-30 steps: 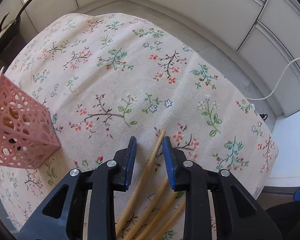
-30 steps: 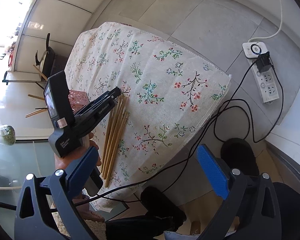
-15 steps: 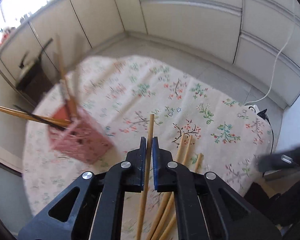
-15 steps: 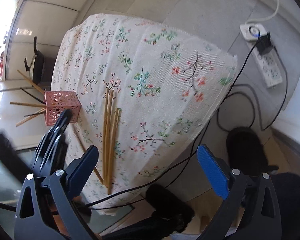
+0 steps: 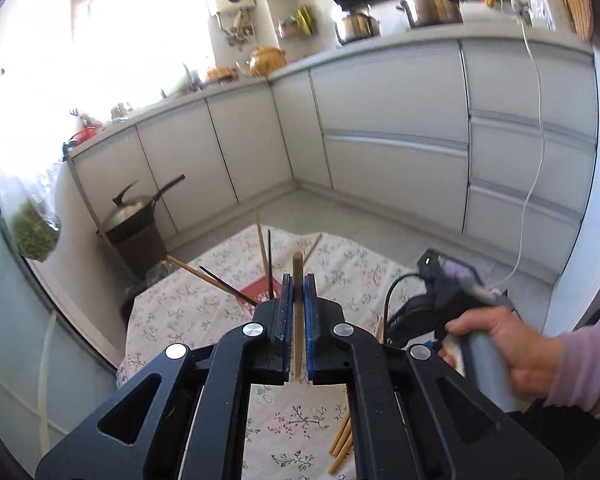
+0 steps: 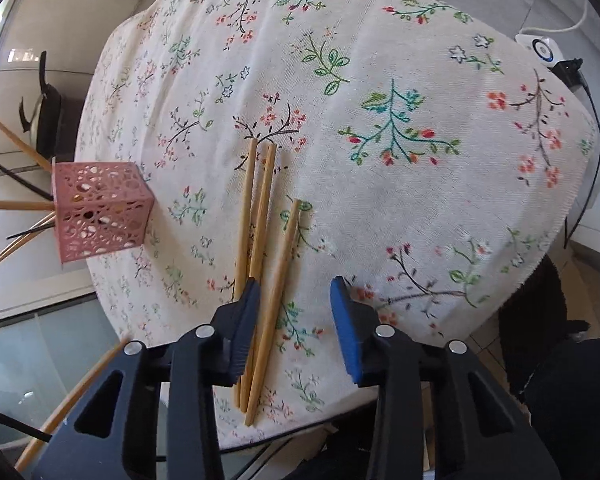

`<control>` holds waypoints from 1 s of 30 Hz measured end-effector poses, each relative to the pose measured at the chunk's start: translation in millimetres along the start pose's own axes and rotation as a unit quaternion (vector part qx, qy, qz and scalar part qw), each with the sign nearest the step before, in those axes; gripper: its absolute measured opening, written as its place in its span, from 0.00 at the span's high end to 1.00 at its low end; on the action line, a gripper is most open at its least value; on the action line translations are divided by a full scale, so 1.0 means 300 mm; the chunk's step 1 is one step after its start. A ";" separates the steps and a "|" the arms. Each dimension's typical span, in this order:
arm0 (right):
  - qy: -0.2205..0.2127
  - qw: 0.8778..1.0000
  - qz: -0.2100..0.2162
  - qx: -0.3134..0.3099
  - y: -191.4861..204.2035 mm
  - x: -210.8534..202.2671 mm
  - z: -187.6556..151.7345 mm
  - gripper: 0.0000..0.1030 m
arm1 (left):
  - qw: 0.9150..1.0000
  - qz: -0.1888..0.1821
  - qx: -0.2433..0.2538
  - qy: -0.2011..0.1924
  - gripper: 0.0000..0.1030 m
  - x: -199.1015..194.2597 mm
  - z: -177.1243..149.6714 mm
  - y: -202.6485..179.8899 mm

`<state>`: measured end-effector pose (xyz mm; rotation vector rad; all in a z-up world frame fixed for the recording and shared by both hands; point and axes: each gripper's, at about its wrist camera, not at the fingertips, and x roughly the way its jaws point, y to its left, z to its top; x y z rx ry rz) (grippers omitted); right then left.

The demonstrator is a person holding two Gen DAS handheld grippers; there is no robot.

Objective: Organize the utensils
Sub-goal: 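Lift the wooden chopstick upright with the left gripper while the right gripper grasps another, then carry both upright wooden chopsticks above the pink holder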

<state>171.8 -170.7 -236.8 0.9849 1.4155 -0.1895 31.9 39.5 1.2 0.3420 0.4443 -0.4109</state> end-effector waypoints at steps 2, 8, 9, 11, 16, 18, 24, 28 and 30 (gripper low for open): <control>-0.006 1.000 -0.008 -0.002 0.011 0.014 0.000 0.71 | 1.000 0.002 -0.011 -0.009 0.96 -0.019 0.007 0.024; -0.016 1.000 -0.014 -0.008 0.027 0.041 0.006 0.91 | 0.998 0.010 -0.049 -0.027 0.96 -0.053 0.015 0.091; -0.015 1.000 -0.012 -0.010 0.026 0.040 0.006 0.92 | 0.998 0.010 -0.057 -0.028 0.96 -0.053 0.016 0.102; -0.018 1.000 -0.002 -0.018 0.023 0.026 0.004 0.93 | 0.996 0.014 -0.078 -0.030 0.96 -0.051 0.016 0.129; -0.069 0.993 0.032 -0.089 0.067 -0.115 -0.065 0.94 | 0.991 0.017 -0.125 -0.038 0.96 -0.065 0.020 0.185; -0.100 0.986 0.045 -0.125 0.092 -0.194 -0.103 0.94 | 0.989 0.018 -0.138 -0.044 0.96 -0.071 0.024 0.195; -0.193 0.948 0.105 -0.231 0.163 -0.469 -0.234 0.94 | 0.980 0.011 -0.189 -0.060 0.96 -0.072 0.045 0.233; -0.239 0.922 0.140 -0.270 0.209 -0.619 -0.288 0.94 | 0.971 0.023 -0.218 -0.091 0.96 -0.093 0.099 0.264; -0.256 0.912 0.157 -0.279 0.222 -0.689 -0.292 0.94 | 0.968 0.028 -0.228 -0.103 0.96 -0.098 0.127 0.280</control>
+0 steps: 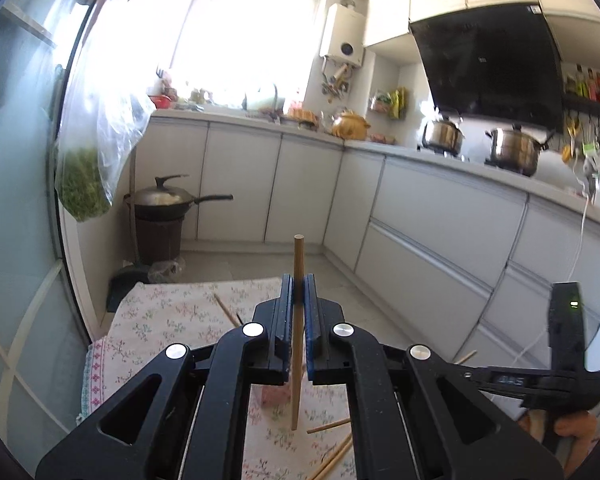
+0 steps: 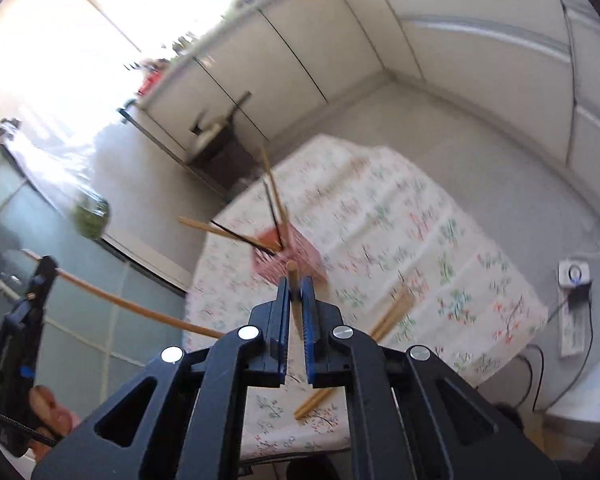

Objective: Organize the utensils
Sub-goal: 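Carry both upright wooden chopsticks above the pink holder, then drop the wooden chopsticks into the holder by opening the left then right gripper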

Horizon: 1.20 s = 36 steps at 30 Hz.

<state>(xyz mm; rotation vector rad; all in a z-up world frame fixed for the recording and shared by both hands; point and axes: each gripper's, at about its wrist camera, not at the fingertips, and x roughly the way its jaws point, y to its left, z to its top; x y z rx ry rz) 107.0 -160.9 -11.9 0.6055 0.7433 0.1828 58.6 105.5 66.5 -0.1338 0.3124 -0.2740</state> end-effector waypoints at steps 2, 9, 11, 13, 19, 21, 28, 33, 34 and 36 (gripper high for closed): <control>-0.032 0.999 0.015 -0.007 0.030 -0.061 0.059 0.94 | 1.000 0.008 -0.016 -0.016 0.96 0.009 0.041 0.008; -0.089 0.994 0.057 -0.005 0.101 -0.137 0.249 0.94 | 0.997 0.032 -0.054 -0.045 0.96 0.118 0.152 0.029; -0.092 0.994 0.067 -0.001 0.114 -0.122 0.299 0.94 | 0.996 0.037 -0.063 -0.047 0.96 0.162 0.160 0.034; -0.097 0.993 0.068 -0.003 0.130 -0.097 0.343 0.94 | 0.996 0.042 -0.070 -0.042 0.96 0.212 0.157 0.041; -0.088 0.994 0.066 -0.009 0.150 0.015 0.389 0.94 | 0.994 0.066 -0.088 -0.002 0.96 0.392 0.074 0.078; -0.085 0.995 0.057 -0.007 0.144 0.045 0.389 0.94 | 0.993 0.073 -0.093 0.021 0.94 0.451 0.022 0.090; -0.069 0.996 0.048 0.010 0.121 0.123 0.418 0.94 | 0.986 0.095 -0.136 0.030 0.72 0.412 -0.004 0.162; -0.061 0.997 0.039 0.013 0.128 0.161 0.415 0.94 | 0.982 0.101 -0.157 -0.008 0.57 0.281 0.074 0.196; -0.061 0.997 0.037 0.012 0.133 0.170 0.415 0.94 | 0.981 0.102 -0.163 -0.009 0.57 0.270 0.079 0.204; -0.058 0.998 0.032 0.011 0.144 0.191 0.415 0.94 | 0.979 0.098 -0.177 -0.012 0.56 0.242 0.085 0.226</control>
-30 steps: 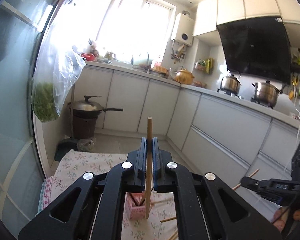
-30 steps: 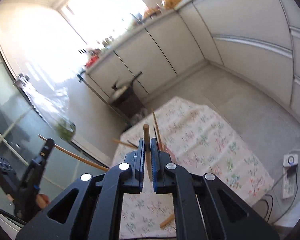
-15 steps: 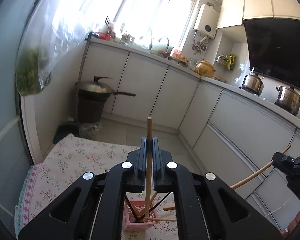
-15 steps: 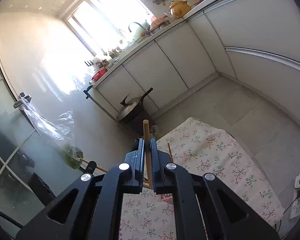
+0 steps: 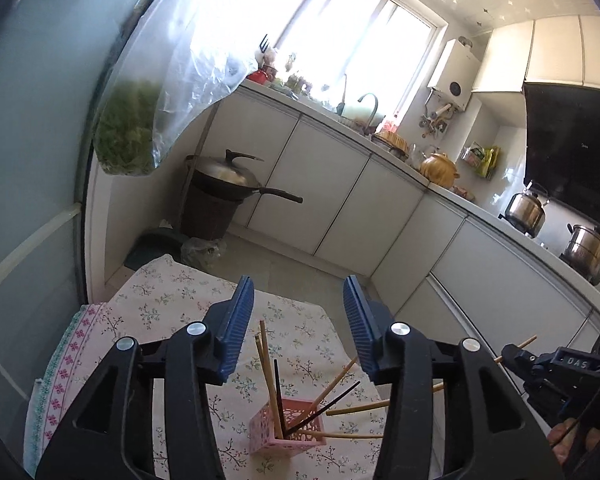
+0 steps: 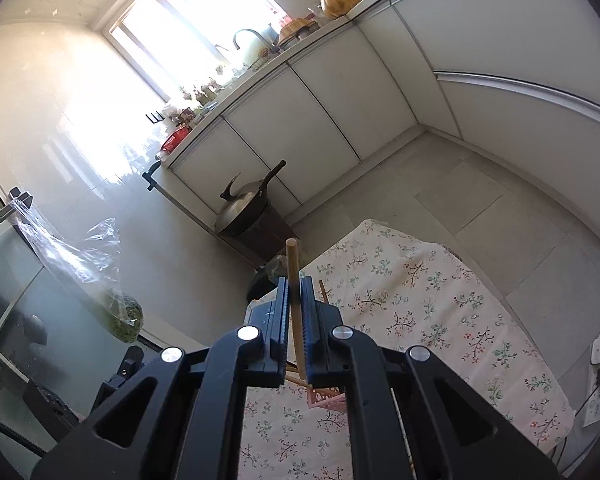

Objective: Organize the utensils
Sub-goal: 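Drop the wooden chopsticks into the holder by opening the left then right gripper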

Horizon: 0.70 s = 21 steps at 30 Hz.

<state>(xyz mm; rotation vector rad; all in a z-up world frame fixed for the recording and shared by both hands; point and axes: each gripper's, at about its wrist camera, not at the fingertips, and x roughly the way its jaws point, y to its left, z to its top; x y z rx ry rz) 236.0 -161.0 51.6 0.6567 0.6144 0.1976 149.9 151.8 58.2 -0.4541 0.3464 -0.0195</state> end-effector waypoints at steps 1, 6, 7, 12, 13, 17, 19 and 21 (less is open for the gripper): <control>0.002 1.000 -0.003 0.000 0.001 0.015 -0.001 0.94 | 1.000 0.002 0.000 0.002 0.56 -0.005 0.006 0.004; 0.018 0.999 -0.028 -0.003 0.006 0.111 -0.023 0.94 | 1.000 0.016 0.019 0.009 0.56 0.010 0.003 0.001; 0.028 0.999 -0.033 -0.006 0.004 0.154 -0.031 0.94 | 1.000 0.016 0.021 0.013 0.56 0.018 -0.001 -0.004; 0.070 0.997 -0.031 -0.009 -0.014 0.300 -0.076 0.80 | 0.998 0.008 0.038 0.039 0.56 0.055 -0.030 -0.040; 0.068 0.997 -0.027 -0.018 0.000 0.293 -0.079 0.80 | 0.998 0.006 0.042 0.039 0.56 0.052 -0.031 -0.048; 0.023 0.996 -0.031 -0.075 0.082 0.185 -0.076 0.76 | 0.998 -0.004 0.057 0.033 0.56 0.030 -0.032 -0.086; 0.014 0.995 -0.037 -0.088 0.095 0.146 -0.080 0.73 | 0.997 -0.009 0.063 0.033 0.56 0.022 -0.036 -0.108; 0.009 0.993 -0.046 -0.104 0.103 0.115 -0.086 0.73 | 0.997 -0.011 0.072 0.030 0.55 0.008 -0.042 -0.133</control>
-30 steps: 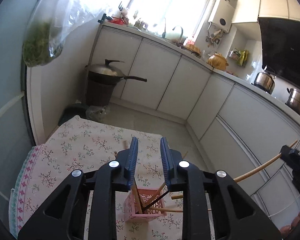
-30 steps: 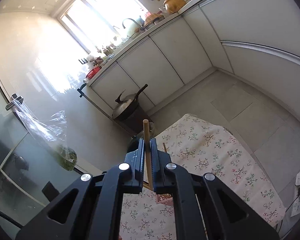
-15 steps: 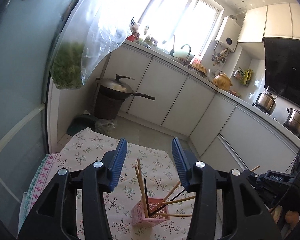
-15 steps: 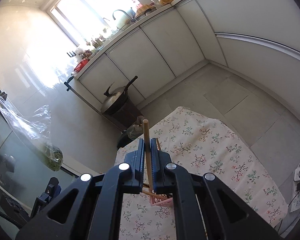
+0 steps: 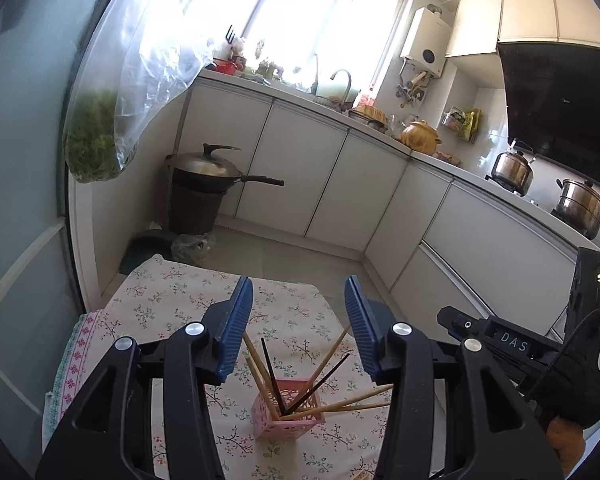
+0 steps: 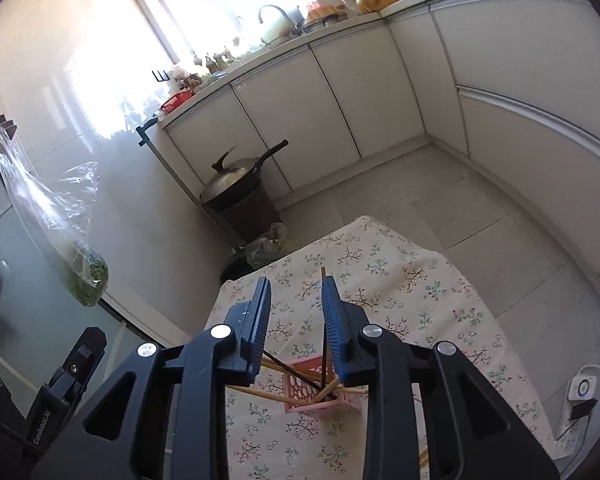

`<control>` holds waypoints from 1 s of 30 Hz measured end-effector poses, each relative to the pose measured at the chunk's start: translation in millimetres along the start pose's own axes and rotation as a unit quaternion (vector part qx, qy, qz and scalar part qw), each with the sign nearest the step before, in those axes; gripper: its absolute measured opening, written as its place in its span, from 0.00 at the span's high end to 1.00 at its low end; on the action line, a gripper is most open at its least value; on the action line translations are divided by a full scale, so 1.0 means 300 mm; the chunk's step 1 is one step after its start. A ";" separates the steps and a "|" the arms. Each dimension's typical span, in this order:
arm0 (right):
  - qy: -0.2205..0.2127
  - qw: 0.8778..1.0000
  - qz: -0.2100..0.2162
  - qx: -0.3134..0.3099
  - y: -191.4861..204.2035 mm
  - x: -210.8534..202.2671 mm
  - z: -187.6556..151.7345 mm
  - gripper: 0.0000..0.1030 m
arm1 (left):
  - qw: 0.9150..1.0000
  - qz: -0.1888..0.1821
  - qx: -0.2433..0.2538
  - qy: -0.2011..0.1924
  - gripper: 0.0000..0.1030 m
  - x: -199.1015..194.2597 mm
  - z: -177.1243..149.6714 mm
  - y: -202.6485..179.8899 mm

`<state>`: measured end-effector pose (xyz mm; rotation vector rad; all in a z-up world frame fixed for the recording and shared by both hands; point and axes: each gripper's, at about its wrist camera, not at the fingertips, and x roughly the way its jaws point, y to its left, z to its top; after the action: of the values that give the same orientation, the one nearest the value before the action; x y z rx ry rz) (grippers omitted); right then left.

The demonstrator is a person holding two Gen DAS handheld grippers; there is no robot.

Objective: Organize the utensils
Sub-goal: 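Drop the wooden chopsticks into the holder by opening the left then right gripper, then withdraw both open grippers from the holder toward the two wooden chopsticks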

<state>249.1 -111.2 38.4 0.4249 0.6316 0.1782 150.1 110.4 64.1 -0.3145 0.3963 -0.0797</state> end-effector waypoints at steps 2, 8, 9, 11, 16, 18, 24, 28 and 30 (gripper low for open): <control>-0.006 1.000 -0.014 -0.017 0.004 -0.033 -0.012 0.72 | 1.000 0.001 0.007 -0.003 0.53 -0.011 -0.002 -0.020; -0.033 0.996 -0.049 -0.059 0.014 -0.129 -0.053 0.62 | 0.999 0.009 0.035 -0.005 0.39 -0.043 -0.030 -0.079; -0.036 0.996 -0.052 -0.063 0.014 -0.144 -0.059 0.62 | 0.999 0.013 0.040 -0.006 0.36 -0.049 -0.034 -0.087; -0.041 0.995 -0.057 -0.069 0.011 -0.177 -0.077 0.54 | 0.998 0.026 0.049 -0.009 0.31 -0.062 -0.045 -0.096; -0.048 0.993 -0.079 -0.077 -0.012 -0.242 -0.126 0.43 | 0.997 0.024 0.067 -0.006 0.24 -0.101 -0.076 -0.125; -0.043 0.993 -0.081 -0.073 -0.026 -0.255 -0.146 0.42 | 0.997 0.026 0.075 -0.009 0.19 -0.119 -0.101 -0.135; -0.034 0.992 -0.099 -0.068 -0.082 -0.310 -0.231 0.35 | 0.996 0.029 0.088 0.009 0.18 -0.131 -0.159 -0.141; -0.040 0.992 -0.108 -0.058 -0.124 -0.348 -0.275 0.28 | 0.994 0.029 0.101 0.017 0.15 -0.141 -0.197 -0.157; -0.043 0.991 -0.113 -0.055 -0.131 -0.360 -0.286 0.25 | 0.994 0.030 0.105 0.022 0.13 -0.143 -0.217 -0.165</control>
<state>112.7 -149.4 16.6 0.2510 0.5774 -0.0201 84.5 50.8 38.4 -0.0927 0.4358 -0.0693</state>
